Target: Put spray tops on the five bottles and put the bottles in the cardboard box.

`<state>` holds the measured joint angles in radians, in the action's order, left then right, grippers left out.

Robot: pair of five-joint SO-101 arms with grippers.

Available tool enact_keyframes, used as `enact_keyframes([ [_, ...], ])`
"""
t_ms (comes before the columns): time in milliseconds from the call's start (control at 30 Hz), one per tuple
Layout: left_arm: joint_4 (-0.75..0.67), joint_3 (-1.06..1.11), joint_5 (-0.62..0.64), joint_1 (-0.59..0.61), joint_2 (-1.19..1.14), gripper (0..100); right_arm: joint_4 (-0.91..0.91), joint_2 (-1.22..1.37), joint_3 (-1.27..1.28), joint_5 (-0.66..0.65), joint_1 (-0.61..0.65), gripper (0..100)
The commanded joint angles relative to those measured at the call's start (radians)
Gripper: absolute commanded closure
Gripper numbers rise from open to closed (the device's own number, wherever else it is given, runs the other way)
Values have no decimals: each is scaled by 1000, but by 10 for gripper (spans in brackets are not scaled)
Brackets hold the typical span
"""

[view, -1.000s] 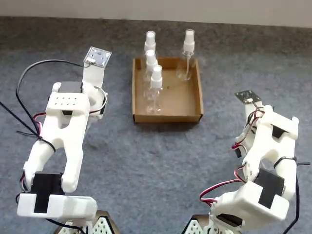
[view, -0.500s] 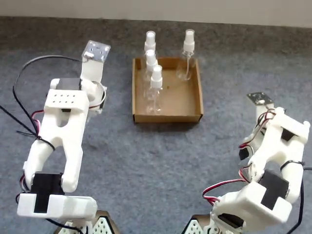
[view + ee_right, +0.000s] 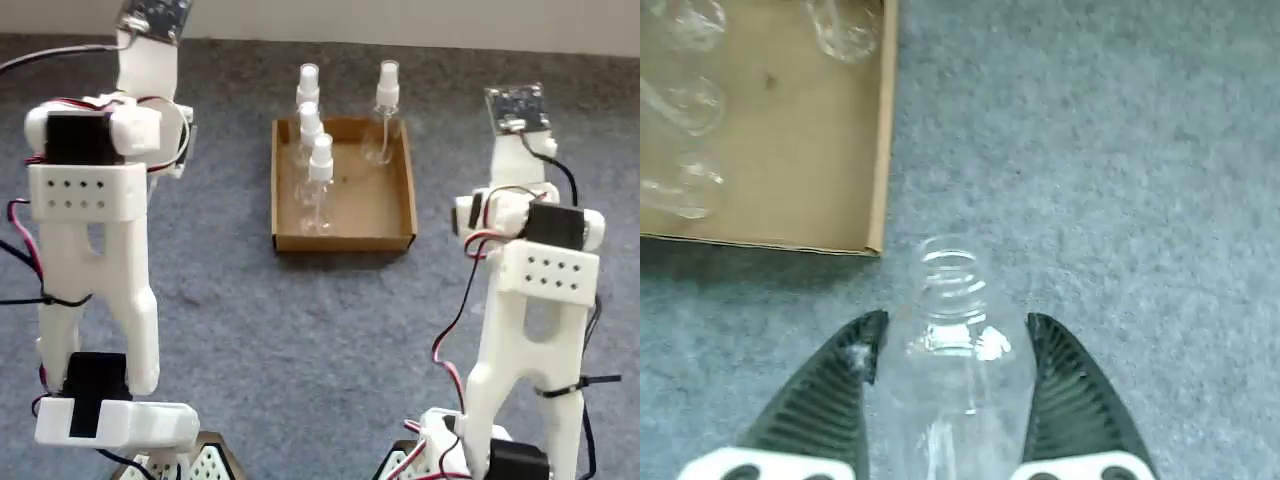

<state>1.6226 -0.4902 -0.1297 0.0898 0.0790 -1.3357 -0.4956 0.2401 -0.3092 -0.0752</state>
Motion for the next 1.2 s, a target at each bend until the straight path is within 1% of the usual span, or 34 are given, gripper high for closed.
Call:
enact_keyframes([
  [0, 118, -263, 11, -8, 54, 996, -31, -74, -31, 18, 67, 995],
  [67, 140, -323, 15, -36, 56, 996, -51, -87, 19, 18, 113, 995],
  [167, 138, -326, 98, -77, 111, 996, -56, -127, 111, 18, 179, 995],
  [233, 138, -291, 140, -136, 166, 996, -56, -171, 150, 18, 216, 995],
  [367, 138, -160, 149, -274, 292, 996, -19, -280, 160, 32, 262, 995],
  [433, 114, -85, 150, -326, 363, 996, 73, -358, 170, 115, 280, 995],
  [500, 52, 8, 150, -364, 447, 996, 159, -438, 232, 212, 286, 995],
  [600, -101, 197, 150, -395, 593, 996, 332, -559, 389, 244, 328, 995],
  [700, -308, 435, 150, -424, 759, 996, 476, -657, 568, 247, 384, 995],
  [767, -485, 615, 149, -449, 871, 996, 530, -704, 676, 249, 437, 995],
  [833, -704, 786, 146, -489, 970, 996, 582, -743, 769, 293, 489, 995],
  [900, -890, 917, 144, -526, 1053, 996, 631, -780, 843, 336, 524, 995],
  [1000, -1065, 997, 144, -572, 1073, 996, 707, -845, 923, 361, 550, 995],
  [1167, -1240, 995, 144, -590, 1018, 996, 786, -1009, 1032, 361, 584, 995],
])
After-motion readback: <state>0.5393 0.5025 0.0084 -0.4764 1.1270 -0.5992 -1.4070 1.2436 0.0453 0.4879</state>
